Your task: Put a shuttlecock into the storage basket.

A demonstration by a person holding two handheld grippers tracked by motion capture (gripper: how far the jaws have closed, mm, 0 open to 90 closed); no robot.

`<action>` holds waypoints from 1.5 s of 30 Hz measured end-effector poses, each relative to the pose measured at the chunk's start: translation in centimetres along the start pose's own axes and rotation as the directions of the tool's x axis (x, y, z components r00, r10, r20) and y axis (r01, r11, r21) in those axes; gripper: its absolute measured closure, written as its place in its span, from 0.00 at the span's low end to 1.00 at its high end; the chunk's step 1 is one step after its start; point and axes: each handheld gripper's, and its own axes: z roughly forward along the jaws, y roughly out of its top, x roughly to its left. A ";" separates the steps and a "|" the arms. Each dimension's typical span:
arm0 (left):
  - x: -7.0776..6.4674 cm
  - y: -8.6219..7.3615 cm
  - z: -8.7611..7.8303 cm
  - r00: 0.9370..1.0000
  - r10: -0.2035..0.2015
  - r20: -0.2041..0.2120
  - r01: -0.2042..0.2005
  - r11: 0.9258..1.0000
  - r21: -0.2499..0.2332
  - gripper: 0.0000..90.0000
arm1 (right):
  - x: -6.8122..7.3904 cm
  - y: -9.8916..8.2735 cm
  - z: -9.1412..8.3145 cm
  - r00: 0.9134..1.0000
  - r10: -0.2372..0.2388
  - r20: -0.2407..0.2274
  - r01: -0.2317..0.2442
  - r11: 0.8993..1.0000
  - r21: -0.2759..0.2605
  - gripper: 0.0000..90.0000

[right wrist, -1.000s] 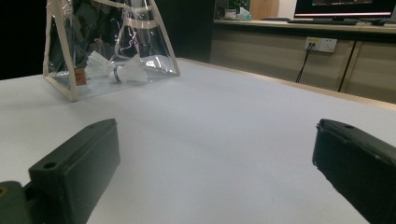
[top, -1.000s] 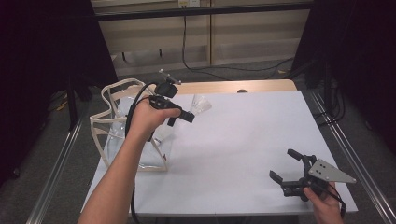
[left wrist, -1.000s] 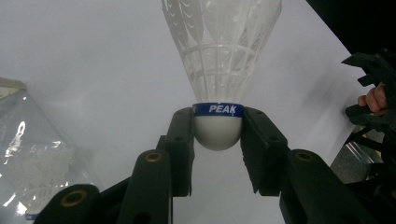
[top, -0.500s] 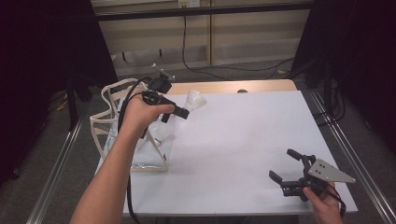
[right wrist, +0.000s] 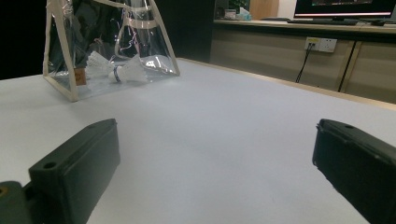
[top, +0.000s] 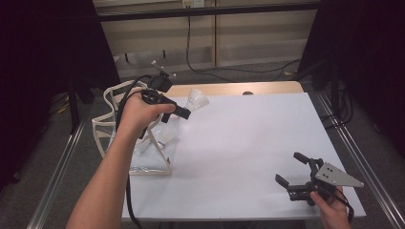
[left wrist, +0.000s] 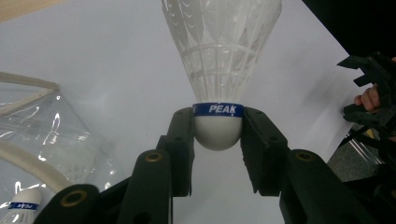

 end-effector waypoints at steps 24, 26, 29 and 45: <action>0.3 0.1 -2.1 1.000 0.002 -0.018 -0.002 1.000 0.004 0.73 | 0.0 0.0 0.1 1.000 0.002 0.000 -0.002 1.000 -0.001 0.01; 0.3 0.1 -2.3 1.000 0.002 -0.019 -0.002 1.000 0.003 0.73 | 0.0 0.0 0.1 1.000 0.003 0.000 -0.003 1.000 -0.002 0.01; 0.3 0.2 -2.6 1.000 -0.001 -0.019 0.001 1.000 0.001 0.73 | 0.0 0.0 0.1 1.000 0.004 0.000 -0.004 1.000 -0.002 0.01; 0.7 0.1 -4.1 0.999 -0.001 -0.041 0.001 1.000 -0.009 0.73 | 0.0 0.0 0.1 1.000 0.002 0.000 -0.002 1.000 -0.003 0.01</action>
